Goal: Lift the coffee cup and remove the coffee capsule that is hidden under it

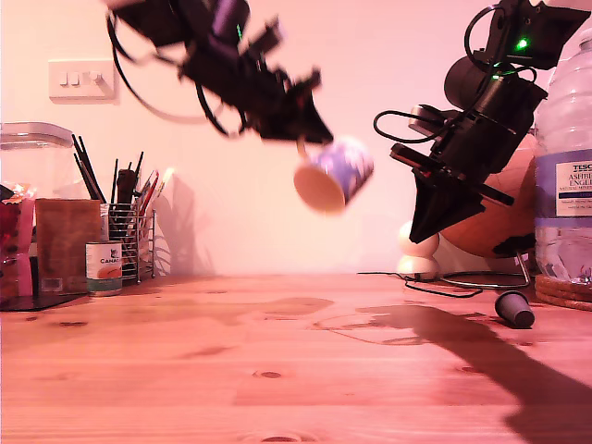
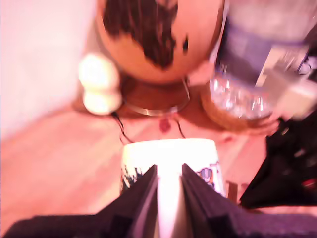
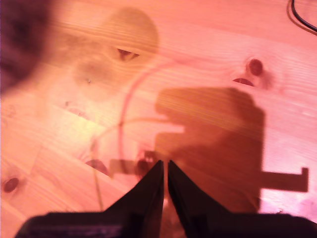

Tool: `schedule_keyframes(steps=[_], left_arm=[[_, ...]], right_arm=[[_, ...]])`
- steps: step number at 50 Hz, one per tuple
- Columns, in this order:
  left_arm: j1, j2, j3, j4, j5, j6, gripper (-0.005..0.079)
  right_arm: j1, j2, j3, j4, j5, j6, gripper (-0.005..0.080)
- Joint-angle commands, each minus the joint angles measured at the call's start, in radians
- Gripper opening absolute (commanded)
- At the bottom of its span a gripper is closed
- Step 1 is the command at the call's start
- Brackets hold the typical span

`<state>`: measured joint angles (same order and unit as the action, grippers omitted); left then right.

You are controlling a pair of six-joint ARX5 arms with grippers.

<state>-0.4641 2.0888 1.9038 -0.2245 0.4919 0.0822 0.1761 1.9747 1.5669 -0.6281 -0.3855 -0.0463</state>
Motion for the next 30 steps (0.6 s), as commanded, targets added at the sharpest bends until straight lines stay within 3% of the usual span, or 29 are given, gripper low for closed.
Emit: schedule_keyframes(steps=[1, 21, 30], left_arm=[[-0.006, -0.056, 0.013, 0.014, -0.009, -0.004, -0.0019], [-0.011, -0.146, -0.005, 0.031, -0.078, -0.026, -0.0019], [-0.017, -0.246, -0.091, 0.067, -0.129, -0.035, -0.0019]], right_arm=[[-0.002, 0.034, 0.011, 0.008, -0.002, 0.004, -0.0013], [-0.011, 0.063, 0.011, 0.022, -0.004, 0.004, -0.0013], [-0.013, 0.091, 0.011, 0.024, -0.005, 0.004, -0.0013]])
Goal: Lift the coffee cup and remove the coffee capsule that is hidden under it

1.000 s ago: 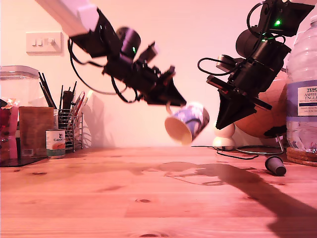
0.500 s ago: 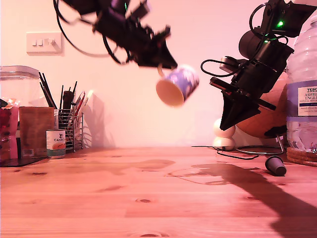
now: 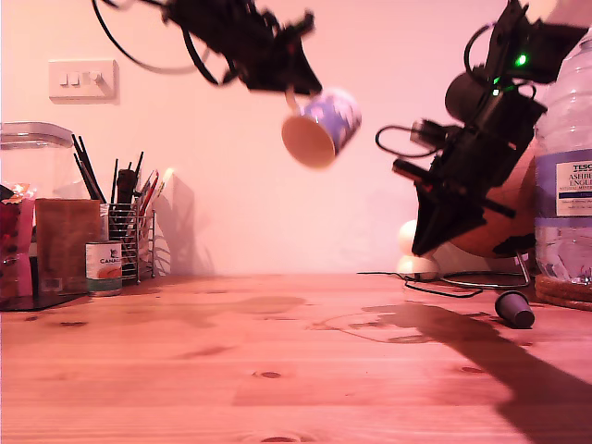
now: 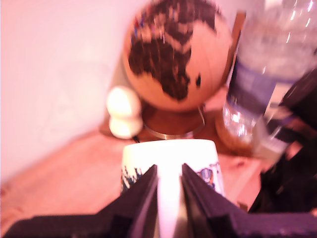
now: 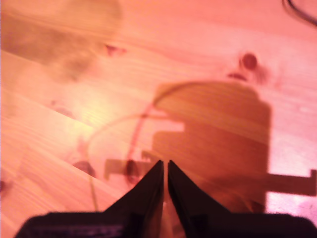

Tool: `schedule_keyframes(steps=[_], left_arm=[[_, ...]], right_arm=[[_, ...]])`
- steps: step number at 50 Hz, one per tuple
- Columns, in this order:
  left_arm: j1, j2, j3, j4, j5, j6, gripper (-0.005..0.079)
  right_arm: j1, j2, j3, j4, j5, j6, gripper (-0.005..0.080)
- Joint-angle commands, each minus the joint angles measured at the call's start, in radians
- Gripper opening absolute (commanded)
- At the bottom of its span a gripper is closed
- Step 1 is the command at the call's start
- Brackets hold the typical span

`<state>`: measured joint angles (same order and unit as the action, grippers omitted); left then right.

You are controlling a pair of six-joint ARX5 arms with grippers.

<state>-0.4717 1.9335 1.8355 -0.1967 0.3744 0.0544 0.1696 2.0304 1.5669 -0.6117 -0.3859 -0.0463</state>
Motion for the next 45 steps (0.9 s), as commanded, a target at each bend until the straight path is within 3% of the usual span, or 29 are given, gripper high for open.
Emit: schedule_keyframes(steps=[1, 14, 25, 45], left_arm=[[-0.009, -0.110, -0.038, 0.039, -0.020, -0.013, -0.0019], [-0.009, -0.344, -0.298, 0.126, -0.117, -0.003, -0.0019], [-0.011, -0.476, -0.597, 0.481, -0.137, -0.022, -0.0020], [-0.019, -0.470, -1.005, 1.060, -0.185, -0.053, -0.0020]], right_arm=[[-0.007, 0.035, 0.011, 0.008, -0.004, 0.004, -0.0013], [-0.007, 0.037, 0.011, 0.048, -0.034, 0.020, -0.0013], [-0.002, 0.037, 0.011, 0.053, -0.071, 0.027, -0.0013], [0.039, 0.037, 0.011, 0.046, -0.087, 0.039, -0.0012]])
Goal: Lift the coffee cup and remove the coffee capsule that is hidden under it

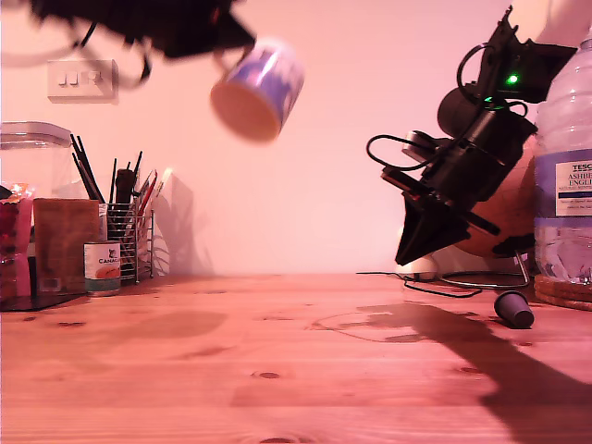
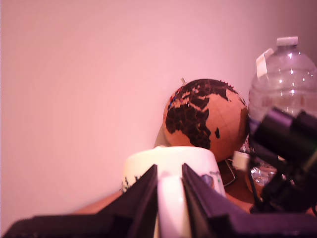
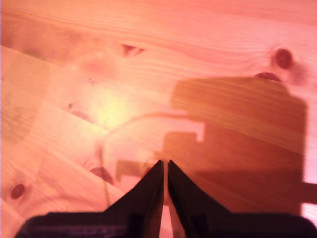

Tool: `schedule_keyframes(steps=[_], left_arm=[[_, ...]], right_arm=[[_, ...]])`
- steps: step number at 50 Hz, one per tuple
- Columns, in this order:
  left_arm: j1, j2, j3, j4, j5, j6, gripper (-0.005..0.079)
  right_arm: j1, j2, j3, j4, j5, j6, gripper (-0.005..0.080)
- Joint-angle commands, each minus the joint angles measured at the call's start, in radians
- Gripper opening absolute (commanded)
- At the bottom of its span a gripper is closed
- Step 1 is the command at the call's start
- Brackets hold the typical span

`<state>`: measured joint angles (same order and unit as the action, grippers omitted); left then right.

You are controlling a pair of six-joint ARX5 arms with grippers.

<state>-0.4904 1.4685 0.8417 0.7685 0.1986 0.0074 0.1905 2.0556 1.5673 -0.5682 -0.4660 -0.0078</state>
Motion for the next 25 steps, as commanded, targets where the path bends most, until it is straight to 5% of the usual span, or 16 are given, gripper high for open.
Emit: schedule_keyframes(steps=[1, 25], left_arm=[[0.000, -0.001, -0.029, 0.122, -0.010, -0.009, -0.0020], [0.010, 0.254, -0.106, 0.496, -0.024, -0.087, -0.0020]], right_arm=[[0.020, 0.012, 0.011, 0.003, -0.006, 0.000, -0.0012], [0.065, 0.012, 0.011, 0.002, -0.006, 0.000, -0.0012]])
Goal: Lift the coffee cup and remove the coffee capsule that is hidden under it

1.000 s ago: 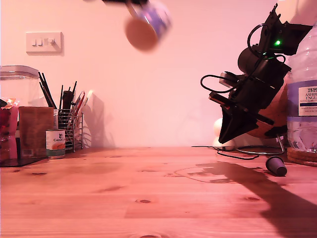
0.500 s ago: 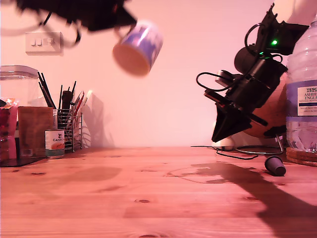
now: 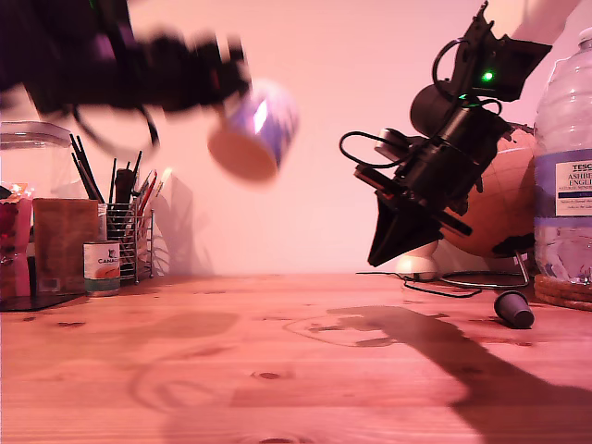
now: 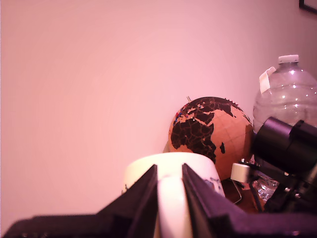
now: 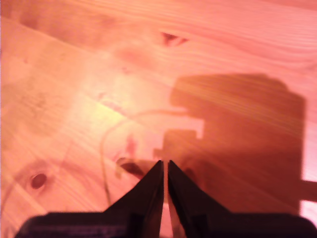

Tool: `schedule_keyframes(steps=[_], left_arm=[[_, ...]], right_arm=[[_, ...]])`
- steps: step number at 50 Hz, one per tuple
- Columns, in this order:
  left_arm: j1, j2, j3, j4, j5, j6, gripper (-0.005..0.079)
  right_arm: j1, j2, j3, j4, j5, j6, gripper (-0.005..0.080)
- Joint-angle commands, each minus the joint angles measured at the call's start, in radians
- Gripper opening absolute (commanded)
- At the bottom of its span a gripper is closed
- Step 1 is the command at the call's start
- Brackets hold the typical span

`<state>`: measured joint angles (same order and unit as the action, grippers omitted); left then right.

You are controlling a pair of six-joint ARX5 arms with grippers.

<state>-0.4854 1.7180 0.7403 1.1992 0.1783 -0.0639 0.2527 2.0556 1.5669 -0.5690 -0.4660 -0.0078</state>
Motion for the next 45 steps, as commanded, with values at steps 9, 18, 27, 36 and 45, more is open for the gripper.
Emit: schedule_keyframes(steps=[9, 18, 27, 36, 45], left_arm=[[0.009, 0.082, -0.005, 0.099, -0.004, -0.016, -0.0020], [0.010, 0.150, -0.005, 0.118, -0.005, -0.016, -0.0020], [0.011, 0.205, -0.002, 0.132, -0.008, -0.027, -0.0020], [0.017, 0.250, 0.029, 0.133, -0.015, -0.026, -0.0020], [0.025, 0.300, 0.087, 0.126, -0.007, -0.026, -0.0020]], right_arm=[[0.003, 0.012, 0.011, -0.033, -0.007, -0.013, -0.0013], [0.007, 0.012, 0.011, -0.031, -0.007, -0.019, -0.0013], [0.016, 0.012, 0.011, -0.020, -0.008, -0.019, -0.0013], [0.023, 0.012, 0.011, -0.018, -0.008, -0.020, -0.0013], [0.023, 0.012, 0.012, -0.015, -0.008, -0.019, -0.0013]])
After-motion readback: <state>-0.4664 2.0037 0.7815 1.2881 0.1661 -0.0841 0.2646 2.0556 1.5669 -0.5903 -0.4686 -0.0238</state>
